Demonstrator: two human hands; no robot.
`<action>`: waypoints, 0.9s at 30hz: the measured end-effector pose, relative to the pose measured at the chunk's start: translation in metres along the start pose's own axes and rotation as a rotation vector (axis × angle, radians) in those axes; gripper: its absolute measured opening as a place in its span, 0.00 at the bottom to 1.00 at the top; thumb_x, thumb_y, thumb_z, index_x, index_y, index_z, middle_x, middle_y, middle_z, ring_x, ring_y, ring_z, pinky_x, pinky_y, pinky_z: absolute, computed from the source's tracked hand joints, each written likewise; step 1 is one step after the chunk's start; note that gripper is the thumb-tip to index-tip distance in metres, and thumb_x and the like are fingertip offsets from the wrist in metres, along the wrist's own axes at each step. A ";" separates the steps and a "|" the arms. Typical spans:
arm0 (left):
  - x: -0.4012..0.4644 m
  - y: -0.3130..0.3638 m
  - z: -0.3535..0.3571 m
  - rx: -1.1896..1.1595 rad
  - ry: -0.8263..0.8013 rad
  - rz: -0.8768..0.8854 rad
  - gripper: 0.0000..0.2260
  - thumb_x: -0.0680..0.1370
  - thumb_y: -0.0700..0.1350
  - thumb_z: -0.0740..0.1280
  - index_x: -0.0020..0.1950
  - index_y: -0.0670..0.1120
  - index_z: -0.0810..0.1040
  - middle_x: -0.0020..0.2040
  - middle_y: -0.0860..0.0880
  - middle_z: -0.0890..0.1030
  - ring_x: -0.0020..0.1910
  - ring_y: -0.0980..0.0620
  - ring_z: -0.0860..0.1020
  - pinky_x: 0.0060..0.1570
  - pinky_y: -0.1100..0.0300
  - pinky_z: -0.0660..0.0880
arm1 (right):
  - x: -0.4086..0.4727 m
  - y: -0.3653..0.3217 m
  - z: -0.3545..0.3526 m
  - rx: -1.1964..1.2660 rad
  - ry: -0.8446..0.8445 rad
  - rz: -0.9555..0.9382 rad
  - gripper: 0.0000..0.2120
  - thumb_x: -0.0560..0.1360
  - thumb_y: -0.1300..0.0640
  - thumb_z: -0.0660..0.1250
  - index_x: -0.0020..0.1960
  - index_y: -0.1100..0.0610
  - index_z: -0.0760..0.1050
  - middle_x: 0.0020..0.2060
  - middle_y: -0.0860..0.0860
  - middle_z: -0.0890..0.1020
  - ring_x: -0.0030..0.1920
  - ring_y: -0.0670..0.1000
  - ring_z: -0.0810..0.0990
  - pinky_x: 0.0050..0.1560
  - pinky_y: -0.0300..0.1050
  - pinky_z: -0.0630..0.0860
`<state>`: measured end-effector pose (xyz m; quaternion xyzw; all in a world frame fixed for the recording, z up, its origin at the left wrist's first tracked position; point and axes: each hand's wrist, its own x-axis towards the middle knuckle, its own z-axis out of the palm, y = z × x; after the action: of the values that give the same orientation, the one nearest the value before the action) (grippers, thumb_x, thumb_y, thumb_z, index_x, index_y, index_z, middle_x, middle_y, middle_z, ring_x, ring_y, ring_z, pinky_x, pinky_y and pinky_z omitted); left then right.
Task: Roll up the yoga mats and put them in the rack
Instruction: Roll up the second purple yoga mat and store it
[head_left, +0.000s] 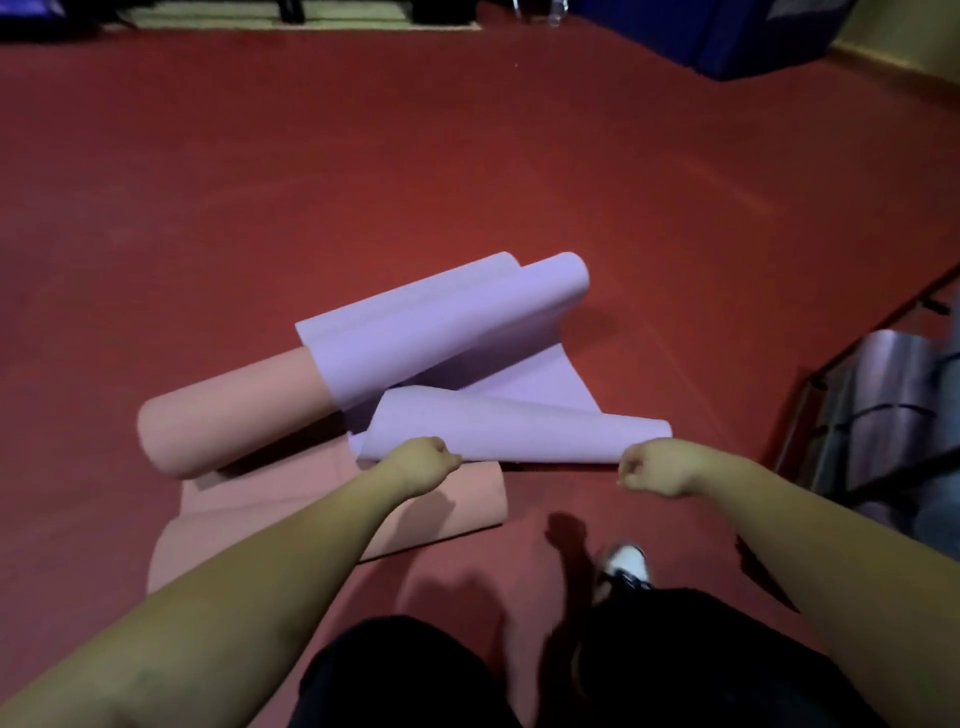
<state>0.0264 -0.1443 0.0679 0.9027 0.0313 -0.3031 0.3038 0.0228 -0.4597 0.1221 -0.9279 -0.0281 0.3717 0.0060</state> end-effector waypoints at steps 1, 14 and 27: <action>0.011 -0.004 -0.001 0.055 0.027 0.004 0.12 0.81 0.53 0.61 0.49 0.45 0.76 0.54 0.44 0.82 0.48 0.46 0.76 0.47 0.55 0.71 | 0.015 0.002 0.002 -0.010 -0.009 0.012 0.12 0.79 0.48 0.64 0.58 0.52 0.79 0.57 0.52 0.82 0.58 0.53 0.78 0.58 0.43 0.73; 0.205 -0.037 0.032 0.552 0.197 0.149 0.21 0.80 0.50 0.62 0.71 0.44 0.66 0.76 0.44 0.62 0.73 0.42 0.61 0.69 0.49 0.59 | 0.255 0.022 0.065 0.054 0.193 0.085 0.41 0.73 0.44 0.71 0.78 0.52 0.54 0.78 0.53 0.57 0.76 0.55 0.56 0.73 0.52 0.60; 0.264 -0.057 0.053 0.865 -0.075 0.129 0.48 0.63 0.79 0.65 0.73 0.50 0.65 0.66 0.45 0.68 0.66 0.42 0.66 0.65 0.47 0.62 | 0.310 0.030 0.104 -0.214 0.018 0.014 0.49 0.63 0.29 0.70 0.77 0.45 0.56 0.67 0.51 0.67 0.70 0.55 0.64 0.65 0.54 0.60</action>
<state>0.1998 -0.1618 -0.1451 0.9353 -0.1658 -0.3015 -0.0828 0.1764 -0.4730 -0.1679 -0.9268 -0.0612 0.3581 -0.0953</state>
